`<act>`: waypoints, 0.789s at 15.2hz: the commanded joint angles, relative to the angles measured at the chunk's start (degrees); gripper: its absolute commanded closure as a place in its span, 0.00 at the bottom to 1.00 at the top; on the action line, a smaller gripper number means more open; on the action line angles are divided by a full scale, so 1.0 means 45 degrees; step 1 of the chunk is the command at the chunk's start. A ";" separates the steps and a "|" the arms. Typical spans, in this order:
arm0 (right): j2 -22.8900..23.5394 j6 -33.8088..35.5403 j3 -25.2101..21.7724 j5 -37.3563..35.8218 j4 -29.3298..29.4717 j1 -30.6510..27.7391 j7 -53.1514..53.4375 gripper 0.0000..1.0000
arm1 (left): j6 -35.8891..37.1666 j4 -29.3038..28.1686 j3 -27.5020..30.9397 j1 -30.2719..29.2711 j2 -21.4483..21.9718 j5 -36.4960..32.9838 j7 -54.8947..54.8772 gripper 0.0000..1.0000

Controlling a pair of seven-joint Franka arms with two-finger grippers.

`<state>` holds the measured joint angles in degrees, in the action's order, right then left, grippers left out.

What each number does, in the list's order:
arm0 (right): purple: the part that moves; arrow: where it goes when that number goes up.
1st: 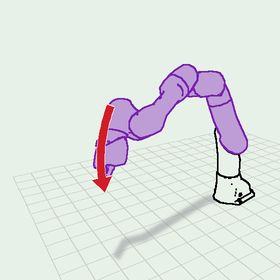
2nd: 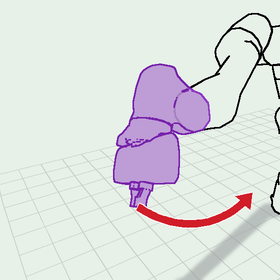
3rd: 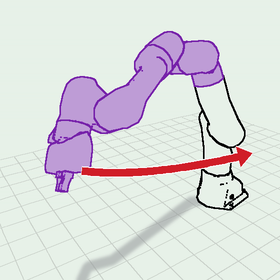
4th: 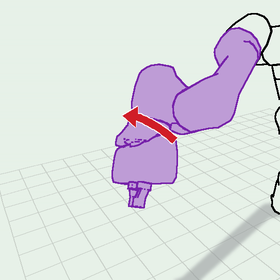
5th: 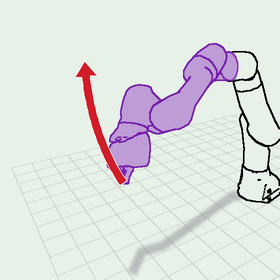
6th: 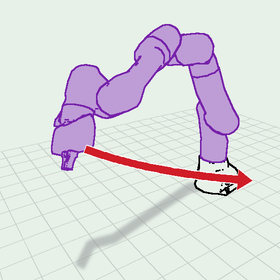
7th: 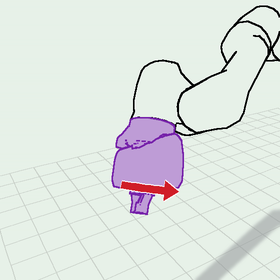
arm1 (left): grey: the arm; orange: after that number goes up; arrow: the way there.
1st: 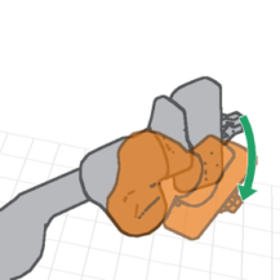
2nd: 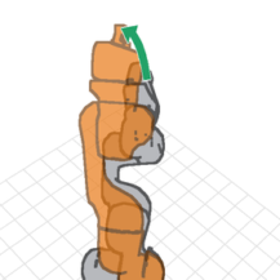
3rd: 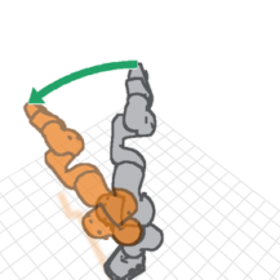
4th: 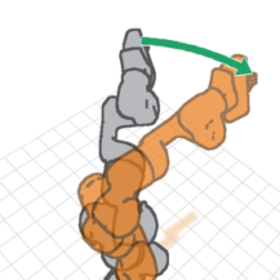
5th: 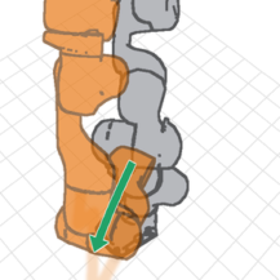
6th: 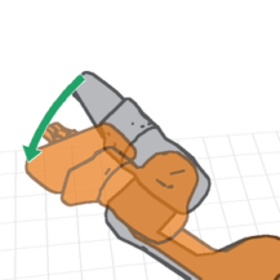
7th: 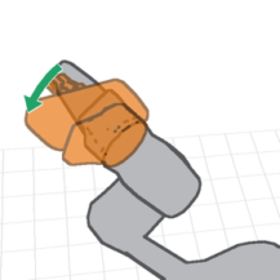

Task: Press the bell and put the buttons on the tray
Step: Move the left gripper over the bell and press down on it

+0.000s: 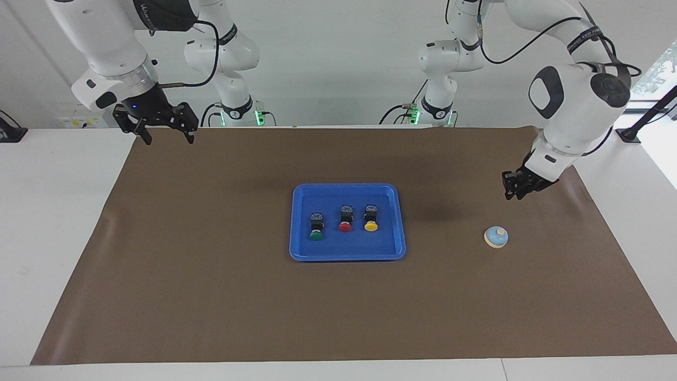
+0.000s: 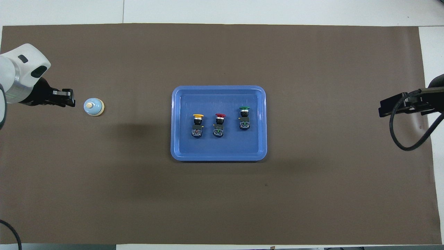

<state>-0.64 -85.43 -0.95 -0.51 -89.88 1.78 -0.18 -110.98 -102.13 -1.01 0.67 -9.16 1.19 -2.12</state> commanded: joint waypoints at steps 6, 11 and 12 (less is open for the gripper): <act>-0.0151 0.0175 0.0270 0.0035 -0.0105 -0.0297 -0.0272 0.00 | -0.2486 -0.0877 0.0107 0.0065 -0.1265 0.0047 -0.0075 1.00; -0.0210 0.0175 0.0290 0.0035 -0.0144 -0.0337 -0.0272 0.00 | -0.2954 -0.1367 0.0127 -0.0071 -0.1304 0.0047 -0.0075 1.00; -0.0210 0.0175 0.0290 0.0016 -0.0144 -0.0337 -0.0272 0.00 | -0.3071 -0.1367 0.0127 -0.0071 -0.1440 0.0047 -0.0075 1.00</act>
<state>-0.73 -85.32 -0.60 -0.51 -89.90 1.76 -0.18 -122.39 -106.72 -0.69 0.47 -15.71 1.19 -2.13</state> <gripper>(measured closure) 0.000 0.991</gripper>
